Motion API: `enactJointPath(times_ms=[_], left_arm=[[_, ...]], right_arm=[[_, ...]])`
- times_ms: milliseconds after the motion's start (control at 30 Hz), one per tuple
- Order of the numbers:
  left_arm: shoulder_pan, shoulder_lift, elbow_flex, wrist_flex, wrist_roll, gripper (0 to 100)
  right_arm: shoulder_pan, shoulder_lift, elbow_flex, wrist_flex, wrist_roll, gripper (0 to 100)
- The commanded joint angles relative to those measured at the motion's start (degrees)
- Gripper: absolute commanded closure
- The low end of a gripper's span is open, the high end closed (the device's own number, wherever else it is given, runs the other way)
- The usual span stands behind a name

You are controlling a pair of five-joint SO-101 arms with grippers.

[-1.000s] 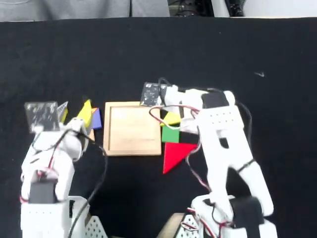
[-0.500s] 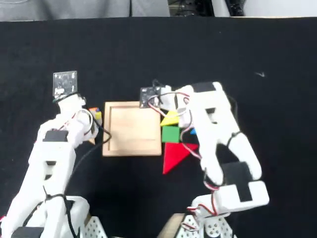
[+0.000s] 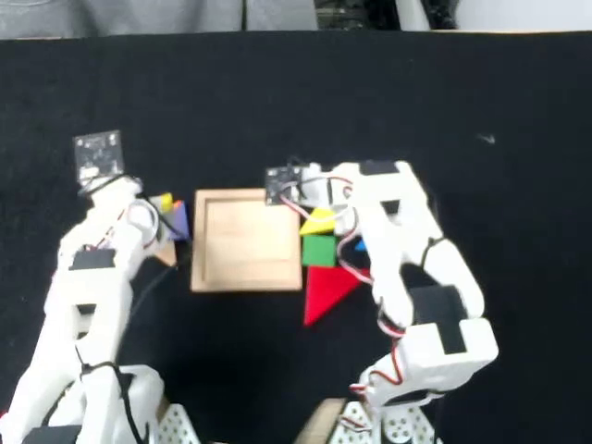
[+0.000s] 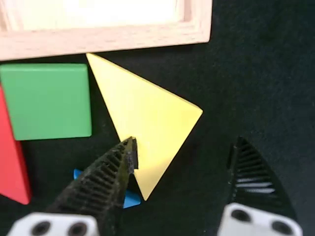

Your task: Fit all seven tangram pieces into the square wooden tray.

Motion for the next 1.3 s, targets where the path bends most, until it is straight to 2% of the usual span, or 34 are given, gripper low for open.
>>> enactJointPath(times_ms=[0,400,533,833,933,1267], left_arm=[[-1.0,-1.6,-0.7,-1.1,0.4,80],[-1.0,-1.6,-0.7,-1.1,0.4,80],[-1.0,-1.5,-0.7,-1.1,0.4,80],[-1.0,-1.5,-0.7,-1.1,0.4,80],[-1.0,-1.5,-0.7,-1.1,0.4,80],[-1.1,-1.5,-0.7,-1.1,0.4,80]], right_arm=[[1.1,-1.6,-0.1,-0.9,0.5,69.7],[1.7,-1.5,1.0,1.5,0.4,69.5],[1.0,-1.5,1.0,1.8,0.4,63.3],[-0.2,1.3,-1.4,1.9,2.3,63.7],[-1.4,5.0,-3.4,2.5,2.3,63.8],[-2.6,14.6,-20.4,14.9,2.5,63.8]])
